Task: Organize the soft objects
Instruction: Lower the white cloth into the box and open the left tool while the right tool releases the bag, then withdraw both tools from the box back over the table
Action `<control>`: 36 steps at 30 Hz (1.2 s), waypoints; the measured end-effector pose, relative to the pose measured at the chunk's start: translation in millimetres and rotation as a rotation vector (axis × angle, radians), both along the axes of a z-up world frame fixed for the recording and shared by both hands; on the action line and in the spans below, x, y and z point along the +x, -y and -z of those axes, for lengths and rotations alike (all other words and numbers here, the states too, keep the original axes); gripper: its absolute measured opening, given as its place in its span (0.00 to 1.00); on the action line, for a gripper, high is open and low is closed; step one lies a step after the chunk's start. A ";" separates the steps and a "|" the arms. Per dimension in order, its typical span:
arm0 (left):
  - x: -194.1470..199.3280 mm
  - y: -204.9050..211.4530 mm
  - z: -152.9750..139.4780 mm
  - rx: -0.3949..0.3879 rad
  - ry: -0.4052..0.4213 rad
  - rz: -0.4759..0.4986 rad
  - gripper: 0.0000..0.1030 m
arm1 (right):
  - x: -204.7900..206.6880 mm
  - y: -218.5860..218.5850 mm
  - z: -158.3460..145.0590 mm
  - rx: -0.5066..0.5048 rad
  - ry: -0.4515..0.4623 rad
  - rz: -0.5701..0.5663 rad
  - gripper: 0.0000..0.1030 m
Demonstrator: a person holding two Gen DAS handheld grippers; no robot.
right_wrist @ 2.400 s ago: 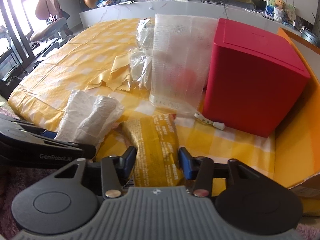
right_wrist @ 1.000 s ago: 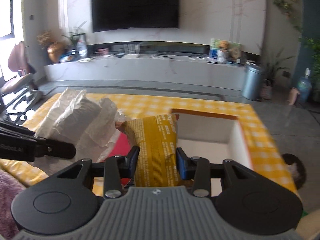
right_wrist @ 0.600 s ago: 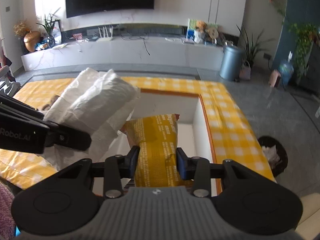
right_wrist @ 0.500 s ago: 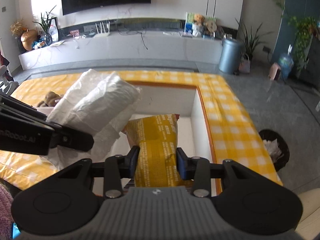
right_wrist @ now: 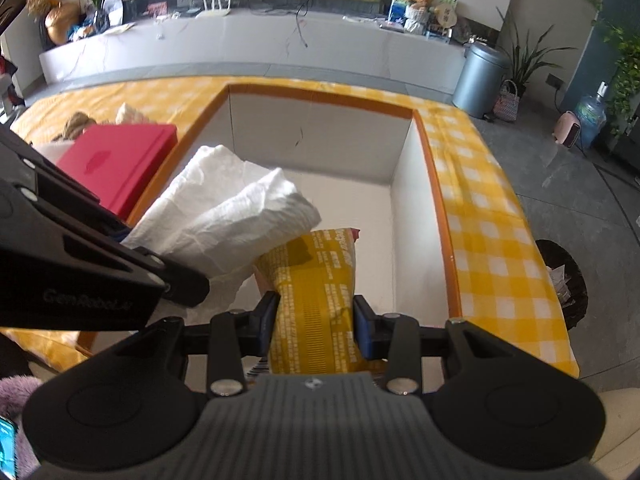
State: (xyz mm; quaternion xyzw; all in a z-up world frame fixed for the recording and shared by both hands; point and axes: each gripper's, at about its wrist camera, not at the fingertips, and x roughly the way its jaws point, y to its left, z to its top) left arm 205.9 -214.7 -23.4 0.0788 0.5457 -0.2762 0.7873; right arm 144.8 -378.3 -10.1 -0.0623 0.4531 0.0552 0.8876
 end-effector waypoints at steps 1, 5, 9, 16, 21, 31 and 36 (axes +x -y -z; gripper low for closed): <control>0.7 2.5 1.7 0.013 0.002 0.005 0.14 | 0.7 -1.2 0.9 -0.006 -0.006 -0.005 0.38; 3.2 4.4 4.7 0.035 -0.007 0.013 0.14 | 1.2 -1.3 9.7 -0.027 -0.019 -0.022 0.38; 5.9 7.7 7.6 0.053 -0.010 0.014 0.16 | 0.5 -1.2 14.7 -0.038 -0.031 -0.027 0.38; 4.7 10.4 8.3 0.082 -0.008 0.012 0.25 | 0.2 -2.9 13.3 -0.077 -0.035 -0.037 0.38; 0.5 7.5 0.3 0.079 0.004 0.015 0.48 | -4.0 -3.3 9.5 -0.095 -0.035 -0.041 0.39; -15.2 -14.8 -38.1 -0.029 0.076 -0.005 0.68 | -21.1 -5.7 -12.9 -0.145 0.021 -0.012 0.60; -33.7 -34.1 -57.1 -0.091 0.136 -0.023 0.68 | -36.6 -7.6 -27.8 -0.156 0.066 0.022 0.69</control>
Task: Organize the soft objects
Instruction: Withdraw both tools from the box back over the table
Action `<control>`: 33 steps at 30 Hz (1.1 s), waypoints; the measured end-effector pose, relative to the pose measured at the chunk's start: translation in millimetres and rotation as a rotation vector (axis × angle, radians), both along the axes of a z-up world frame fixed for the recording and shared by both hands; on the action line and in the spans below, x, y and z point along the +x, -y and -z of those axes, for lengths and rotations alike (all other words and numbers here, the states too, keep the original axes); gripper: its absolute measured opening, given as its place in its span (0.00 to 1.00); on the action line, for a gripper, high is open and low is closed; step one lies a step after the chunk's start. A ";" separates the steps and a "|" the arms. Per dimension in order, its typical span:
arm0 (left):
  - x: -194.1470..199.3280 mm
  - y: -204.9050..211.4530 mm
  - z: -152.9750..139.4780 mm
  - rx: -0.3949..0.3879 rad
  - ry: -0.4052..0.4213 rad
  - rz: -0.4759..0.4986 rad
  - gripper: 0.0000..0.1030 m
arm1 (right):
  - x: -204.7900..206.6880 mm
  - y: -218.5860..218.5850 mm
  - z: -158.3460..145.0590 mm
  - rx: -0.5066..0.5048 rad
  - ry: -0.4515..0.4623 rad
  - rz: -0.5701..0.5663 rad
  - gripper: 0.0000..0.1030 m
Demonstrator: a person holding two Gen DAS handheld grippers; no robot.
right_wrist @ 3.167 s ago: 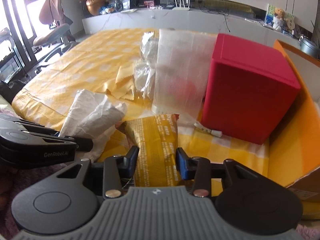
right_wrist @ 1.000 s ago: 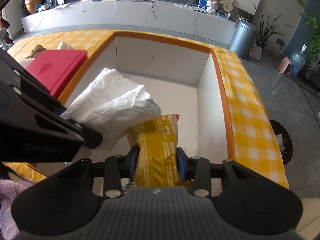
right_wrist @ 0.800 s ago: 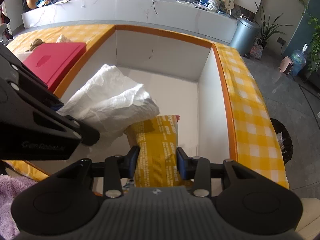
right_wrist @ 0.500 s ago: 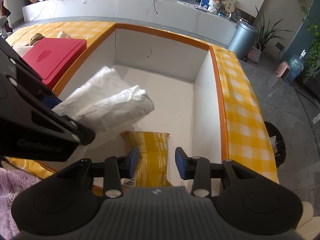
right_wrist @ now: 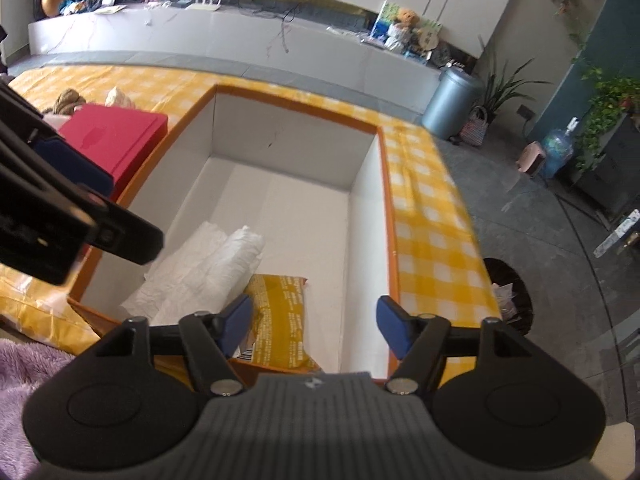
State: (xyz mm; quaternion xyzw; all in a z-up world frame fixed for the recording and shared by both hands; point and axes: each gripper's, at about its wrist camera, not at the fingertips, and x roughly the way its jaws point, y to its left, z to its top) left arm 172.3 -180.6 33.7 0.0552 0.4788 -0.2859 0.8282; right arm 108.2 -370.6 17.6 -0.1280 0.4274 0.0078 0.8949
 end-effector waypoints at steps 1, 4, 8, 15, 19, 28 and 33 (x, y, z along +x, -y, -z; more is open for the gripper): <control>-3.6 -3.5 -3.7 -0.008 0.011 -0.006 0.68 | -3.7 -0.9 -3.3 0.003 0.010 0.006 0.70; -16.6 -15.7 -14.2 -0.019 0.059 -0.018 0.68 | -16.1 -4.0 -10.9 0.024 0.037 0.026 0.72; -34.2 -32.5 -23.9 -0.027 0.109 -0.036 0.68 | -32.1 -13.3 -14.1 0.064 0.070 0.058 0.72; -57.1 -65.3 -30.4 -0.045 0.177 -0.093 0.68 | -58.0 -28.5 -17.7 0.186 0.136 0.139 0.74; -69.5 -92.0 -26.7 -0.069 0.191 -0.149 0.68 | -71.6 -43.0 -17.9 0.274 0.180 0.163 0.74; -91.7 -159.2 -6.0 -0.074 0.193 -0.288 0.68 | -86.5 -95.6 -4.1 0.367 0.204 0.155 0.74; -98.3 -192.9 6.2 -0.056 0.180 -0.351 0.68 | -85.9 -123.7 2.3 0.388 0.179 0.101 0.74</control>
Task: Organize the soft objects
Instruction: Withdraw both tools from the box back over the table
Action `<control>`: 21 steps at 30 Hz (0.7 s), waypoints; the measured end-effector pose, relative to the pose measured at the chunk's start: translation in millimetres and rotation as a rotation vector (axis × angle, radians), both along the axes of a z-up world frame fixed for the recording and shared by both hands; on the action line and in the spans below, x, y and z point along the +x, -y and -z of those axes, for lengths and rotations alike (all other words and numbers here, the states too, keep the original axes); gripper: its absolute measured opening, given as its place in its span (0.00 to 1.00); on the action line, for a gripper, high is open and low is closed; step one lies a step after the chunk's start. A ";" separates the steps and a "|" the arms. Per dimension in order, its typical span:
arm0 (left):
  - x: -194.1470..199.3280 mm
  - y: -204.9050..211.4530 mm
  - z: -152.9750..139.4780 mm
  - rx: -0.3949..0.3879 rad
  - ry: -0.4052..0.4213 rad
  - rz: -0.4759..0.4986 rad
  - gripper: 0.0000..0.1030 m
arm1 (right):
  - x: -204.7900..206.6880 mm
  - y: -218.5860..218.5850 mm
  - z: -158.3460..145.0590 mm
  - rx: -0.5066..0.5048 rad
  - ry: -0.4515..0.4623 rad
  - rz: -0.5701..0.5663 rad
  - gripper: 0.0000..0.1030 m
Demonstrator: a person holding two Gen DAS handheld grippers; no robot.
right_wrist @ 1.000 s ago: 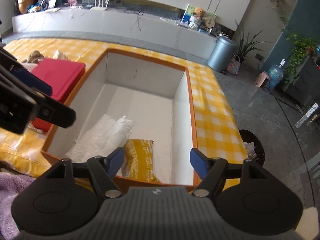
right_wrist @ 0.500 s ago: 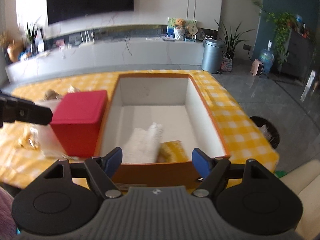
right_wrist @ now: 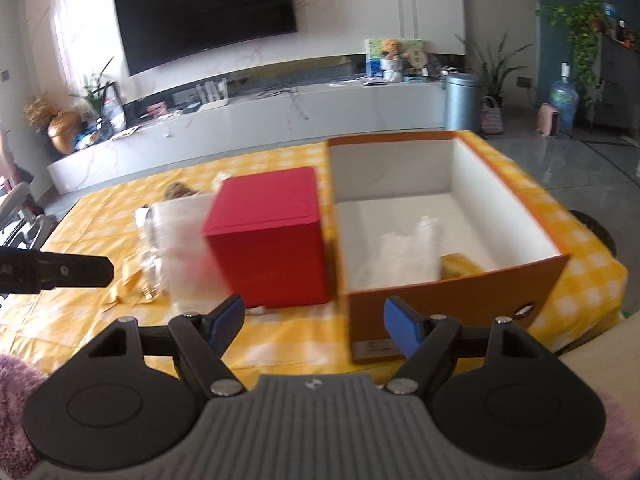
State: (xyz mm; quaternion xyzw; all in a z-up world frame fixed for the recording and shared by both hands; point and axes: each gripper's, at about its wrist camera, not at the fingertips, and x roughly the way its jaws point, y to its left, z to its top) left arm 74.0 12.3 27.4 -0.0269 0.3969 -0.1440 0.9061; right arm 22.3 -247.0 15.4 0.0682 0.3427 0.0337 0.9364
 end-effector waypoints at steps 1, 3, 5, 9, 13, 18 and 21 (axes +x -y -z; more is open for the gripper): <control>-2.1 -7.2 2.8 0.000 -0.004 -0.011 0.68 | 0.7 -6.0 1.0 -0.005 -0.002 -0.014 0.74; -3.6 -17.6 7.1 0.000 -0.010 -0.027 0.68 | 2.5 -17.7 3.3 -0.016 -0.003 -0.044 0.74; -5.9 -29.7 11.6 -0.002 -0.016 -0.043 0.68 | 4.4 -28.2 5.9 -0.025 -0.006 -0.065 0.74; -7.0 -48.8 21.8 -0.003 -0.032 -0.070 0.68 | 12.1 -47.3 11.1 -0.034 -0.020 -0.101 0.74; -5.5 -62.7 29.6 -0.013 -0.051 -0.091 0.68 | 19.6 -65.5 15.7 -0.047 -0.032 -0.134 0.73; 0.7 -78.6 37.5 -0.024 -0.069 -0.106 0.68 | 30.4 -86.1 21.9 -0.071 -0.048 -0.173 0.73; 6.4 -87.0 43.5 -0.030 -0.084 -0.111 0.68 | 38.2 -95.7 27.4 -0.082 -0.063 -0.194 0.70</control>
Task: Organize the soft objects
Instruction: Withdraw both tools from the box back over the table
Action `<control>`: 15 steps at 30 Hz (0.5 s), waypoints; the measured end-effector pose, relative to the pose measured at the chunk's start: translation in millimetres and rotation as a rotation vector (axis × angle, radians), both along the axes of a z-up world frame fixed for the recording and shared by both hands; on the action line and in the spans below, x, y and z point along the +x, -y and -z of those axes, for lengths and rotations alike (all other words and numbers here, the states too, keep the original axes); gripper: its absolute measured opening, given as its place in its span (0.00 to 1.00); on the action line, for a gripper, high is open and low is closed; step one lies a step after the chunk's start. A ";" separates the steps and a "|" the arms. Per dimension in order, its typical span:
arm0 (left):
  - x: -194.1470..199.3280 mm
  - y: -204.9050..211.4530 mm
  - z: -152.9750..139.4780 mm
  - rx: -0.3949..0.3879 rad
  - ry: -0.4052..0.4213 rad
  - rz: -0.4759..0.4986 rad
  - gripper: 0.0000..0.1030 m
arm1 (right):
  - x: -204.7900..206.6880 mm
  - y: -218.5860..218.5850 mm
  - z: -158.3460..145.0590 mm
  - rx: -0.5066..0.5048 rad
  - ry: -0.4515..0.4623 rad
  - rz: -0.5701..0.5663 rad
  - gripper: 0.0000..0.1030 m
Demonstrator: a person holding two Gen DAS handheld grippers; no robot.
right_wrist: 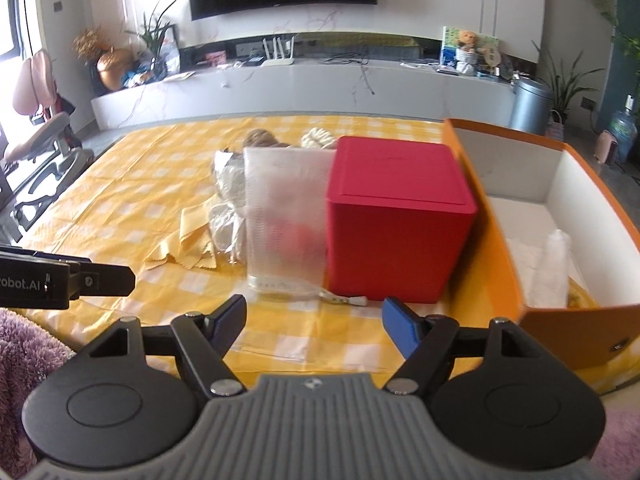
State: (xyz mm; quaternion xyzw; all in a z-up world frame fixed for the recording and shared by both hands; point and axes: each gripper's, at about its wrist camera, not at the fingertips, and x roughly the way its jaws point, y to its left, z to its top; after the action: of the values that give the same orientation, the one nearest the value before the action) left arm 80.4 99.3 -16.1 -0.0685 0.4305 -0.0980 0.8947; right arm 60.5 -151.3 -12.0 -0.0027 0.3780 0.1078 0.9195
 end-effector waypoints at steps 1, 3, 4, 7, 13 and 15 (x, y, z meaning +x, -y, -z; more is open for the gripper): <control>2.0 -2.5 1.4 -0.002 -0.004 -0.002 0.67 | 2.7 -3.2 1.8 -0.005 -0.005 -0.007 0.69; 6.7 -8.0 4.8 -0.006 -0.011 -0.006 0.67 | 7.8 -9.9 6.0 -0.013 -0.015 -0.020 0.68; 9.8 -10.3 7.3 -0.009 -0.012 -0.008 0.67 | 9.9 -12.7 7.4 -0.013 -0.019 -0.027 0.68; 15.8 -16.4 10.9 -0.015 -0.014 -0.004 0.67 | 18.0 -22.4 12.5 -0.015 -0.029 -0.052 0.68; 32.9 -21.7 20.8 -0.013 -0.030 0.007 0.67 | 36.2 -41.7 20.7 -0.021 -0.044 -0.102 0.62; 38.8 -22.8 24.5 -0.014 -0.039 0.009 0.67 | 42.7 -47.7 23.6 -0.026 -0.049 -0.118 0.62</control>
State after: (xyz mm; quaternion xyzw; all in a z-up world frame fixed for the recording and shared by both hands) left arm 119.2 122.1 -40.5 -0.0747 0.4473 -0.1037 0.8852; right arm 103.2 -103.6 -35.6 -0.0341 0.4007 0.1569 0.9020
